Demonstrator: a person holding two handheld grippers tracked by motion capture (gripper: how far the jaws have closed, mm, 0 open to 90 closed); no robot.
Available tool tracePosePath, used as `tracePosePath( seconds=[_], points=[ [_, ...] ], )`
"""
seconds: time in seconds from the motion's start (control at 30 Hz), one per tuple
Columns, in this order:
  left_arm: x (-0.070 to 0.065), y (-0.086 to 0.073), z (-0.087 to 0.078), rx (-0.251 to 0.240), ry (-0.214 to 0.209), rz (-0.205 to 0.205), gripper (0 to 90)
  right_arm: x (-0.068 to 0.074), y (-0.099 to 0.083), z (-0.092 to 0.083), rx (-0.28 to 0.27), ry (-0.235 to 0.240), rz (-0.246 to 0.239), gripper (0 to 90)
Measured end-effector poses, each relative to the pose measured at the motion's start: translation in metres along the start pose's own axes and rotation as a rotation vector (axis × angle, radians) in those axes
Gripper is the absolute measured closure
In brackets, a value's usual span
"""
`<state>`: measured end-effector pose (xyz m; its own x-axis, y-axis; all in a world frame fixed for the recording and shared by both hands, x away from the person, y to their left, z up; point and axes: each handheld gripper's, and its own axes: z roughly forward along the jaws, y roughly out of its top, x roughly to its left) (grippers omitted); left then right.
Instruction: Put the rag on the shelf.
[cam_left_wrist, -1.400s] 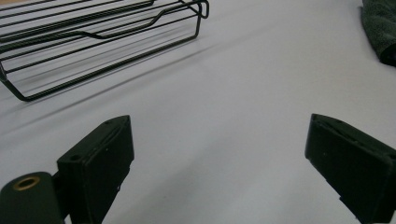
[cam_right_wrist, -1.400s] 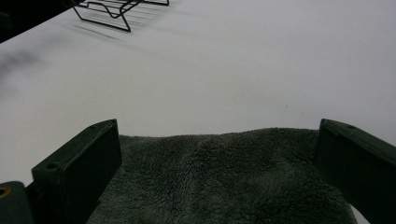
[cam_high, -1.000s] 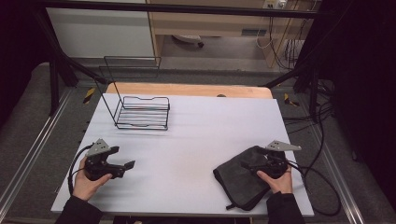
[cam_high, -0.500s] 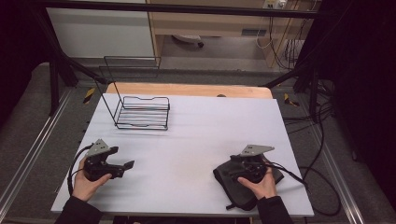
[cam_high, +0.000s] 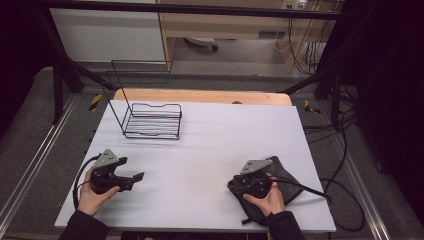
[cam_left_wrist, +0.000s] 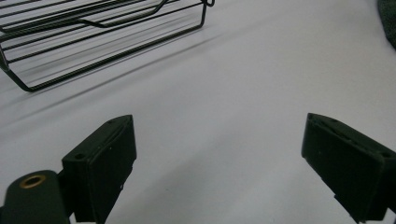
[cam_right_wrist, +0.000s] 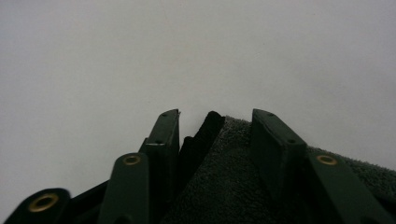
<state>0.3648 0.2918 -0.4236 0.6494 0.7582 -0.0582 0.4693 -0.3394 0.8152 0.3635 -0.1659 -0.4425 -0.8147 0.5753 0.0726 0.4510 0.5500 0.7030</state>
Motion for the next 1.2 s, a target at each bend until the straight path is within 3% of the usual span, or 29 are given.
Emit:
tracePosePath(
  seconds=[0.03,0.17,0.37,0.53,0.77,0.87,1.03,1.2],
  points=[
    [0.0,0.0,0.0,0.001,0.0,-0.001,10.5,0.0,0.0,0.002,0.004,-0.006,-0.02,65.5],
    [0.0,0.0,0.0,0.001,0.001,0.0,10.8,0.0,0.001,0.002,0.004,-0.011,-0.041,79.1],
    [0.0,0.0,0.0,0.002,0.002,0.001,11.3,0.0,0.005,0.002,-0.004,-0.018,-0.062,82.5],
    [0.0,0.001,0.0,0.003,0.005,0.002,11.5,0.002,0.012,0.0,-0.041,-0.02,-0.076,82.9],
    [0.0,0.001,0.0,0.006,0.007,-0.001,11.6,0.022,0.044,0.019,-0.112,0.069,-0.124,82.9],
    [0.001,0.001,-0.001,0.002,0.012,-0.008,11.8,0.03,0.053,0.028,-0.108,0.092,-0.146,82.9],
    [0.003,0.0,-0.003,-0.001,0.018,-0.017,12.1,0.056,0.078,0.054,-0.099,0.155,-0.197,82.8],
    [0.003,0.001,-0.004,-0.005,0.019,-0.023,12.3,0.071,0.084,0.07,-0.08,0.195,-0.225,82.4]
  ],
)
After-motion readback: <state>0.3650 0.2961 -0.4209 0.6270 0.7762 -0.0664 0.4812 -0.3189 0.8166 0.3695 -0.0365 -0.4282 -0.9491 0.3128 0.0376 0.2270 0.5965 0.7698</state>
